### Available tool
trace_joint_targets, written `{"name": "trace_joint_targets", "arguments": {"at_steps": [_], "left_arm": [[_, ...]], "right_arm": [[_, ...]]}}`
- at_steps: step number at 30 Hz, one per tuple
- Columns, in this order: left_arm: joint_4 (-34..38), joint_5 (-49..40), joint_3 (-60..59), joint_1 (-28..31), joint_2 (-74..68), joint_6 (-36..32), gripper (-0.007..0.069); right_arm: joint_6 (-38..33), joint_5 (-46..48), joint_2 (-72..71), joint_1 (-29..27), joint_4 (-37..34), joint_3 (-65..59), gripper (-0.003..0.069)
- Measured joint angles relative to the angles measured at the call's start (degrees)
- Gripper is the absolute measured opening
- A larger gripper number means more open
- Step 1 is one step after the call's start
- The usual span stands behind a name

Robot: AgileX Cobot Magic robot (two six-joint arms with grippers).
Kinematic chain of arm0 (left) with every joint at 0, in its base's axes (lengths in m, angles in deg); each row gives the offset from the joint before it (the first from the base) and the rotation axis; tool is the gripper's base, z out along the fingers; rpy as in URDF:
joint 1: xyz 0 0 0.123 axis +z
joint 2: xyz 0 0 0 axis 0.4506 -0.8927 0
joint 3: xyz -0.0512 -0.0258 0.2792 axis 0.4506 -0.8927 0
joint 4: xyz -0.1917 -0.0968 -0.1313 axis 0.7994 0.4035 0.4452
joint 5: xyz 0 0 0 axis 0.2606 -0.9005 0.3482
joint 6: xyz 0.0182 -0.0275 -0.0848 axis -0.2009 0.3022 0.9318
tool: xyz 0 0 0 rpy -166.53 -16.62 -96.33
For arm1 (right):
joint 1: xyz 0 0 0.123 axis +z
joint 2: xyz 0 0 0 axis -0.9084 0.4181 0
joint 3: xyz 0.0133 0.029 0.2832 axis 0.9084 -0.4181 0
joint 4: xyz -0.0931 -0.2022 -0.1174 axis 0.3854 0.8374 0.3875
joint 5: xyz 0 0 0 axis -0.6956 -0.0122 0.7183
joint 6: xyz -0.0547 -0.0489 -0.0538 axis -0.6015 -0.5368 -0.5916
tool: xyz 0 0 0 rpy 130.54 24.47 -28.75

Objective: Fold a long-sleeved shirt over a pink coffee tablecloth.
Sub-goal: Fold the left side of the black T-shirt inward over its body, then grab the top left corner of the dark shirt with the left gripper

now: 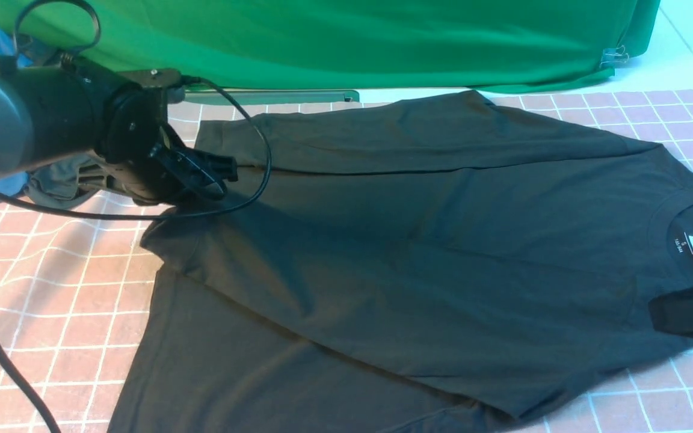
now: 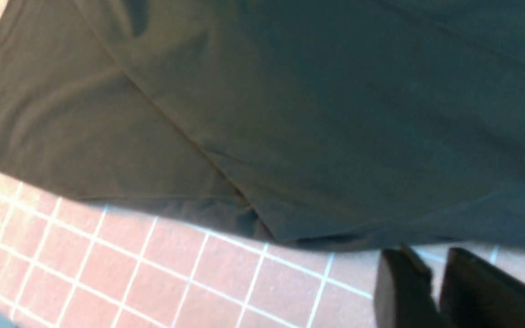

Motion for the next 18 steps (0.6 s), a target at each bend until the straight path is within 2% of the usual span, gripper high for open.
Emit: {"name": "trace_joint_targets", "arguments": {"at_steps": [4, 7, 9, 12, 13, 15, 18], "left_arm": [[0.63, -0.99, 0.08, 0.00, 0.44, 0.00, 0.0235], [3.90, -6.42, 0.49, 0.00, 2.58, -0.83, 0.0272], [7.22, -9.24, 0.39, 0.00, 5.06, -2.44, 0.0254], [12.24, -10.42, -1.58, 0.00, 8.40, -5.69, 0.0188], [17.00, -10.10, -5.01, -0.51, 11.98, -9.13, 0.0110], [20.93, -9.01, -9.47, -1.68, 15.57, -11.93, 0.0047], [24.45, -7.02, -16.98, -4.21, 20.21, -12.99, 0.0011]], "right_arm": [[1.97, 1.67, 0.38, 0.00, 0.00, 0.00, 0.0306], [2.50, 3.64, 2.85, 0.00, 0.00, 0.00, 0.0335], [1.87, 4.07, 5.39, 0.26, 0.00, 0.00, 0.0341], [1.17, 3.91, 8.34, 1.59, 1.21, 0.00, 0.0342], [1.12, 3.76, 10.90, 3.53, 2.64, 0.00, 0.0342], [1.56, 2.57, 14.24, 6.65, 5.32, 0.00, 0.0344], [5.20, -1.30, 19.28, 11.23, 10.95, 0.00, 0.0374]]}}
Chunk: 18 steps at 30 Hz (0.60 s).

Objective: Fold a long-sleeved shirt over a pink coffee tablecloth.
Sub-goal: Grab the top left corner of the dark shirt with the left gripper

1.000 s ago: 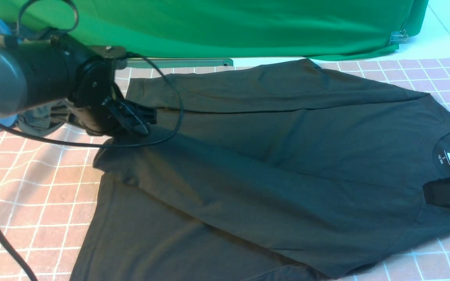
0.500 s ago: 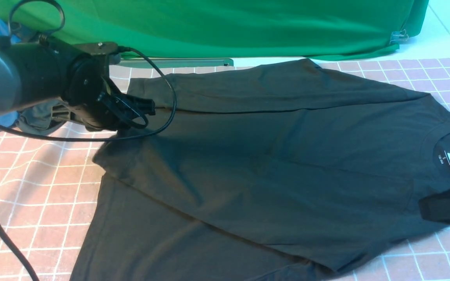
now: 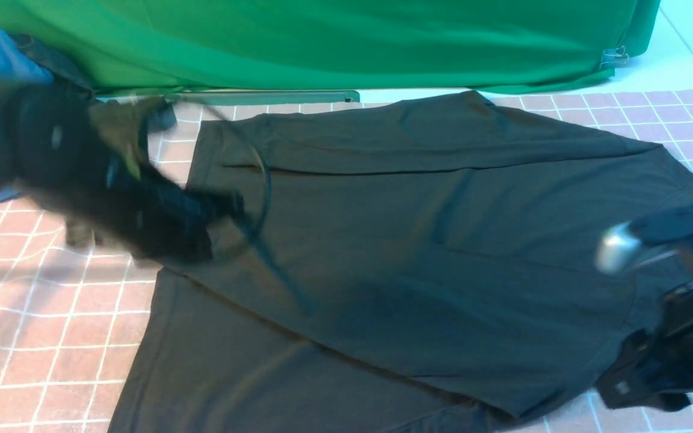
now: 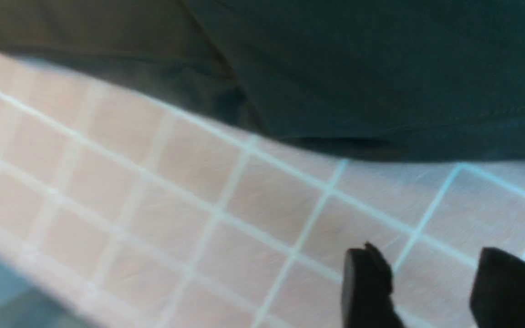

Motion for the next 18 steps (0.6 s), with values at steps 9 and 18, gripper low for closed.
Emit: {"name": "trace_joint_targets", "arguments": {"at_steps": [9, 18], "left_arm": [[1.30, 0.84, -12.38, -1.65, 0.14, 0.30, 0.0011], [1.76, 2.49, -12.78, -1.65, 0.06, 0.31, 0.0013]], "right_arm": [[5.72, -13.60, 11.35, 5.36, 7.07, 0.00, 0.0588], [6.28, -18.65, 18.32, 5.36, 9.17, 0.08, 0.0405]]}}
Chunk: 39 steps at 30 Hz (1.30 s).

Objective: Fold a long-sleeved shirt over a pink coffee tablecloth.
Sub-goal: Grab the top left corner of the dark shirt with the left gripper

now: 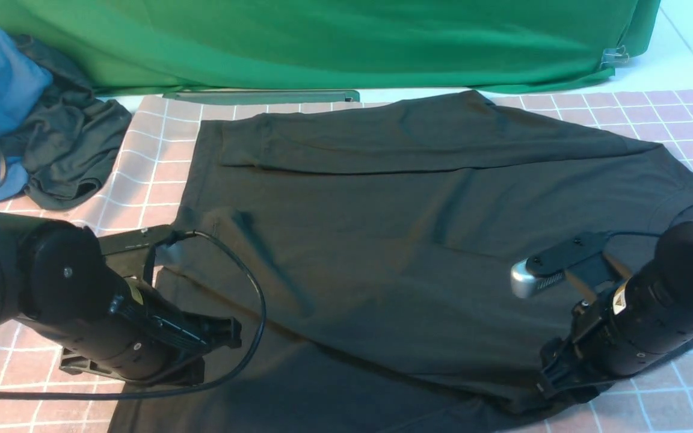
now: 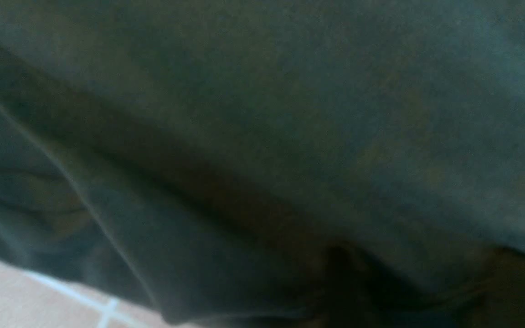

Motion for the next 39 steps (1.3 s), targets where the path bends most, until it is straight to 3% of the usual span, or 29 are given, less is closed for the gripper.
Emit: {"name": "trace_joint_targets", "arguments": {"at_steps": [2, 3, 4, 8, 19, 31, 34, 39], "left_arm": [[0.20, 0.06, 0.00, 0.00, 0.00, 0.05, 0.0013], [0.20, 0.06, 0.00, 0.00, 0.00, 0.05, 0.0013], [0.20, 0.06, 0.00, 0.00, 0.00, 0.05, 0.0013], [0.20, 0.06, 0.00, 0.00, 0.00, 0.05, 0.0013], [0.20, 0.06, 0.00, 0.00, 0.00, 0.05, 0.0013], [-0.06, -0.97, 0.00, 0.00, 0.00, 2.71, 0.0013], [-0.41, -1.45, 0.37, 0.00, -0.04, 4.20, 0.0013], [-1.95, -5.71, 8.81, 0.00, -0.18, 8.07, 0.0013]], "right_arm": [[-0.24, -0.29, 0.19, 0.00, 0.19, 0.26, 0.0218], [-0.30, -0.29, 0.26, 0.00, 0.19, 0.31, 0.0201], [-0.78, -0.21, 0.26, 0.07, 0.19, 0.31, 0.0101], [-1.62, 2.89, -0.52, 0.07, 0.19, 0.38, 0.0051], [-0.68, 13.70, -9.86, 0.07, 0.67, 0.38, 0.0049], [-0.15, 22.13, -10.39, 0.07, 0.84, 0.38, 0.0067], [0.05, 23.51, -10.39, 0.07, 0.86, 0.38, 0.0110], [1.05, 26.50, -10.39, 0.07, 1.04, 0.33, 0.0362]]}}
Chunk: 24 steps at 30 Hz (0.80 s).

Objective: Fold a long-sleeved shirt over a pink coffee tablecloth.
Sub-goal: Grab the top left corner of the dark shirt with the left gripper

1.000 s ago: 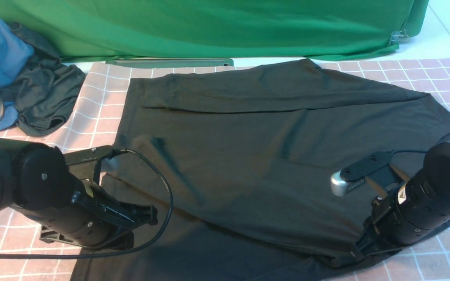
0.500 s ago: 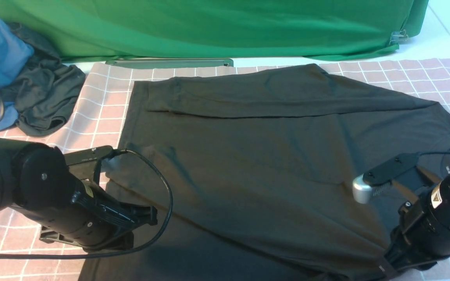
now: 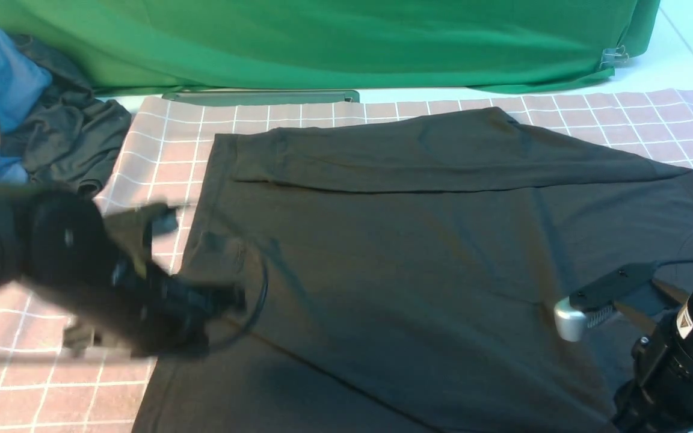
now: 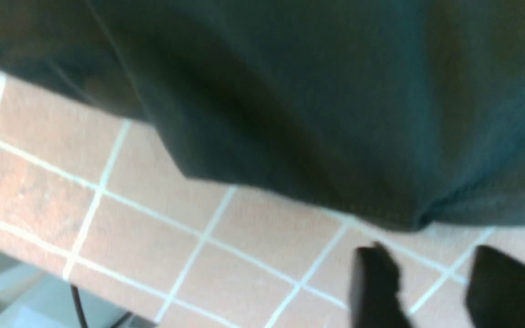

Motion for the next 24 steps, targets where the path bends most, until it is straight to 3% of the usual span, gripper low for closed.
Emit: {"name": "trace_joint_targets", "arguments": {"at_steps": [2, 4, 6, 11, 13, 19, 24], "left_arm": [[-0.95, -0.66, 5.37, 0.53, -0.74, 1.13, 0.0013], [-0.21, -1.47, 10.84, 2.37, -2.38, 1.53, 0.0013], [1.16, -2.89, 15.98, 4.54, -4.16, 1.65, 0.0013], [2.19, -5.14, 30.13, 9.29, -13.75, -0.69, 0.0013], [2.23, -5.68, 35.53, 9.67, -17.95, -1.23, 0.0013], [0.78, -7.66, 48.31, 9.73, -31.61, -1.43, 0.0063], [-3.45, -7.78, 55.24, 9.73, -41.09, -1.64, 0.0213]], "right_arm": [[0.34, 0.90, 0.00, 0.00, -0.01, 0.00, 0.0417], [0.76, 1.71, -0.43, 0.00, -0.01, 0.00, 0.0403], [0.95, 1.85, -1.18, 0.00, -0.01, 0.00, 0.0342], [1.64, 0.91, -7.74, 0.00, -0.01, 0.00, 0.0078], [1.69, -0.29, -10.89, -0.05, -0.01, 0.00, 0.0041], [1.71, -2.61, -19.59, -0.05, -0.36, 0.00, 0.0037], [1.71, -2.74, -22.86, -0.05, -0.40, 0.00, 0.0037]]}}
